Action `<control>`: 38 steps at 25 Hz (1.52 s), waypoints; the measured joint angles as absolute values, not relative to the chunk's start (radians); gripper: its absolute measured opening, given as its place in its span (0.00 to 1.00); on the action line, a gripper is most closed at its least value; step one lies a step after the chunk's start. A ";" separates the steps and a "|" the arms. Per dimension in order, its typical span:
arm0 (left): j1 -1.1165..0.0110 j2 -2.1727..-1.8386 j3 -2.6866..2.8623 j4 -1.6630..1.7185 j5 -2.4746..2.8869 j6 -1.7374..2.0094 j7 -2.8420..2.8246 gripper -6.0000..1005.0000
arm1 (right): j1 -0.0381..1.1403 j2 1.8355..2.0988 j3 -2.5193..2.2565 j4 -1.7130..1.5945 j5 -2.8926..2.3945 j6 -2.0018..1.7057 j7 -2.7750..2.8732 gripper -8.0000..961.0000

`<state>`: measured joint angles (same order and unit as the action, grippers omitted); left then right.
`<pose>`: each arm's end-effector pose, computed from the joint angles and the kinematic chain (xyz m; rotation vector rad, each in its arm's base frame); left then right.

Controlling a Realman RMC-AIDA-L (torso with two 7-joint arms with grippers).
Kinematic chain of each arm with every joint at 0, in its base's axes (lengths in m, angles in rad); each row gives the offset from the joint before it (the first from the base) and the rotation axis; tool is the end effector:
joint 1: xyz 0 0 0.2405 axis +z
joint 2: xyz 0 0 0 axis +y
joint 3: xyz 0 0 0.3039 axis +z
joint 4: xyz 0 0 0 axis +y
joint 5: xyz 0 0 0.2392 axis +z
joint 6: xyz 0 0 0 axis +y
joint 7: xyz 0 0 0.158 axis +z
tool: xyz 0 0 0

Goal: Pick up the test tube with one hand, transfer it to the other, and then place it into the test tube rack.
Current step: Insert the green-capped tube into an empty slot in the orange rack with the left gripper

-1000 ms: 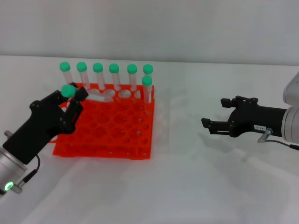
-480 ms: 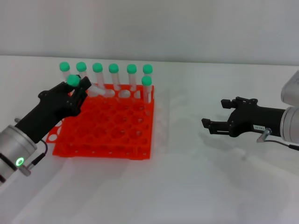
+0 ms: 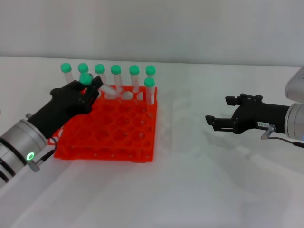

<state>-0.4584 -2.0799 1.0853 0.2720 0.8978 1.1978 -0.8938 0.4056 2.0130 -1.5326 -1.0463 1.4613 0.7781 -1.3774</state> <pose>-0.3428 0.3948 -0.0553 -1.9960 -0.7272 -1.0112 0.2492 0.4361 -0.0587 -2.4686 0.5380 0.3881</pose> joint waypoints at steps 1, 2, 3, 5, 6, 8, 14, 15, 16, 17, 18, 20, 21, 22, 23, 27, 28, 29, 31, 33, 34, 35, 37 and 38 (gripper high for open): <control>-0.463 -2.080 1.086 0.272 0.904 1.196 -0.894 0.22 | 0.408 2.013 -1.532 -1.044 1.460 0.775 -1.377 0.89; -0.465 -2.080 1.086 0.272 0.906 1.193 -0.896 0.22 | 0.411 2.013 -1.532 -1.040 1.460 0.773 -1.377 0.89; -0.469 -2.080 1.086 0.271 0.910 1.186 -0.901 0.22 | 0.415 2.013 -1.532 -1.036 1.461 0.772 -1.377 0.89; -0.477 -2.080 1.088 0.271 0.916 1.172 -0.913 0.22 | 0.421 2.013 -1.531 -1.028 1.462 0.772 -1.377 0.89; -0.481 -2.080 1.091 0.271 0.918 1.165 -0.919 0.22 | 0.423 2.012 -1.530 -1.025 1.462 0.772 -1.377 0.89; -0.487 -2.081 1.101 0.270 0.922 1.147 -0.929 0.22 | 0.425 2.013 -1.527 -1.020 1.462 0.772 -1.377 0.89; -0.505 -2.082 1.126 0.269 0.923 1.115 -0.935 0.22 | 0.426 2.013 -1.526 -1.018 1.462 0.772 -1.379 0.89; -0.509 -2.083 1.131 0.269 0.923 1.113 -0.938 0.22 | 0.427 2.013 -1.525 -1.017 1.462 0.771 -1.379 0.89; -0.512 -2.083 1.134 0.268 0.923 1.110 -0.940 0.22 | 0.427 2.013 -1.525 -1.015 1.463 0.770 -1.379 0.89; -0.516 -2.083 1.138 0.268 0.923 1.106 -0.944 0.22 | 0.428 2.013 -1.525 -1.014 1.463 0.769 -1.379 0.89; -0.519 -2.083 1.140 0.268 0.922 1.102 -0.946 0.22 | 0.428 2.013 -1.525 -1.014 1.463 0.769 -1.379 0.89; -0.522 -2.083 1.145 0.268 0.922 1.091 -0.953 0.22 | 0.428 2.013 -1.525 -1.012 1.464 0.768 -1.379 0.89; -0.523 -2.083 1.147 0.268 0.922 1.086 -0.960 0.22 | 0.428 2.013 -1.525 -1.012 1.464 0.766 -1.379 0.89; -0.525 -2.083 1.152 0.268 0.922 1.076 -0.974 0.22 | 0.428 2.013 -1.525 -1.011 1.464 0.765 -1.379 0.89; -0.525 -2.083 1.152 0.268 0.922 1.076 -0.974 0.22 | 0.428 2.013 -1.525 -1.011 1.464 0.764 -1.379 0.89; -0.530 -2.084 1.153 0.268 0.922 1.061 -0.984 0.22 | 0.428 2.013 -1.525 -1.011 1.463 0.762 -1.379 0.89; -0.531 -2.084 1.153 0.268 0.922 1.058 -0.985 0.22 | 0.428 2.013 -1.525 -1.011 1.462 0.762 -1.379 0.89; -0.532 -2.085 1.153 0.268 0.922 1.054 -0.989 0.22 | 0.429 2.013 -1.525 -1.011 1.462 0.761 -1.378 0.89; -0.536 -2.085 1.153 0.268 0.922 1.041 -1.002 0.22 | 0.430 2.013 -1.525 -1.010 1.461 0.761 -1.378 0.89; -0.543 -2.085 1.153 0.268 0.922 1.020 -1.023 0.22 | 0.430 2.013 -1.525 -1.010 1.461 0.761 -1.378 0.89; -0.548 -2.084 1.157 0.269 0.922 1.003 -1.037 0.22 | 0.430 2.013 -1.525 -1.009 1.461 0.761 -1.378 0.89; -0.552 -2.083 1.163 0.271 0.921 0.987 -1.050 0.22 | 0.431 2.013 -1.525 -1.009 1.461 0.761 -1.378 0.89; -0.562 -2.082 1.177 0.275 0.919 0.963 -1.064 0.22 | 0.431 2.013 -1.525 -1.009 1.461 0.761 -1.379 0.89; -0.570 -2.081 1.187 0.277 0.918 0.949 -1.070 0.22 | 0.432 2.013 -1.525 -1.009 1.461 0.761 -1.380 0.89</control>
